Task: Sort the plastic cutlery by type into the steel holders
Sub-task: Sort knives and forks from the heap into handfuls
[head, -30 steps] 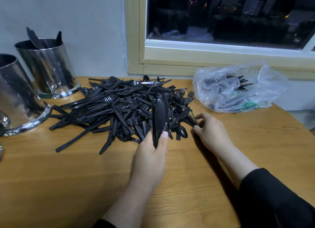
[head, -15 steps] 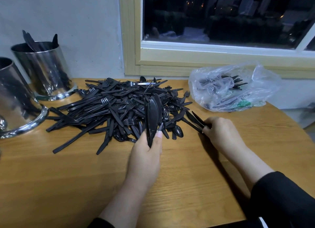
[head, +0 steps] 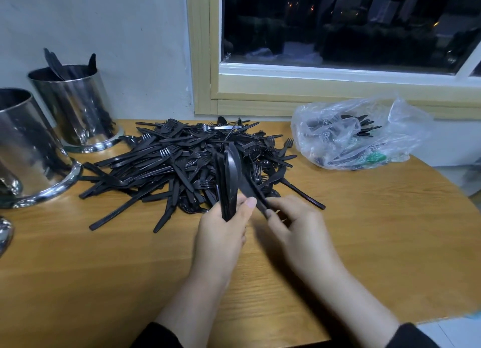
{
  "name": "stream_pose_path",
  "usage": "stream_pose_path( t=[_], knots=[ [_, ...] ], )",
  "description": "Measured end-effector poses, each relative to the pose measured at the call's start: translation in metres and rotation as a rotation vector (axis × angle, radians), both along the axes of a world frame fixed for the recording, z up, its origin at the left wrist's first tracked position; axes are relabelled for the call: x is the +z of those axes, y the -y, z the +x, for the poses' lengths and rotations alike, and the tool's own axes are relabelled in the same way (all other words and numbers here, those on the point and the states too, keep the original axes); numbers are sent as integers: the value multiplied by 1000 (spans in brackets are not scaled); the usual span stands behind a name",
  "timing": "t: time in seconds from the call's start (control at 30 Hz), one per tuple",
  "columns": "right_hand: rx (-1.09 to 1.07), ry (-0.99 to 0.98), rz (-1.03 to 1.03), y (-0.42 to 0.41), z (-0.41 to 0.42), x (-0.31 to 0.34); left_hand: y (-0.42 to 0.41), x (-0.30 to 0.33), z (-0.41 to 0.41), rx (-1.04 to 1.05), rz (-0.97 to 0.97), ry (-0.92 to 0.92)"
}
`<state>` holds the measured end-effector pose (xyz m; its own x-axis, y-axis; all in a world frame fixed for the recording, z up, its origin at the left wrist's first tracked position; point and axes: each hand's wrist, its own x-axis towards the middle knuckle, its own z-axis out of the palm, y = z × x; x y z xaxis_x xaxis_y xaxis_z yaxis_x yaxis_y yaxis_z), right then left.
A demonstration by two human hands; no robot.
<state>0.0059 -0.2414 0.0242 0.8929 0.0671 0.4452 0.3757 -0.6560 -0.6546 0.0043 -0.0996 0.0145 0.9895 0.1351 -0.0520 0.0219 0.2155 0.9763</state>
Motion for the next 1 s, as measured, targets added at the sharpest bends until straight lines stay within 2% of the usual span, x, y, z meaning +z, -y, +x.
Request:
stream_pose_path(
  t=[0.13, 0.3, 0.37, 0.43, 0.5, 0.57, 0.8, 0.9, 1.0],
  knots=[
    [145, 39, -77, -27, -6, -5, -1, 4, -1, 48, -72, 16],
    [367, -36, -126, -24, -2, 0, -5, -1, 3, 190, -77, -33],
    [285, -16, -80, -12, 7, 2, -4, 0, 3, 224, -70, -38],
    [80, -6, -84, 4, 23, 0, -5, 2, 2, 260, -10, 1],
    [-108, -73, -161, 18, 42, -5, -6, 5, -2, 328, 63, 68],
    [-208, -178, -249, 25, 57, -11, -7, 9, -7, 367, 139, 109],
    [-248, -348, -382, 15, 83, -12, -2, -2, -1, 56, 277, 59],
    [-270, -349, -378, 11, 89, -15, -2, 2, -3, 31, 221, 96],
    [-300, -324, -290, 13, 91, -18, -3, 4, -3, 96, 179, 123]
  ],
)
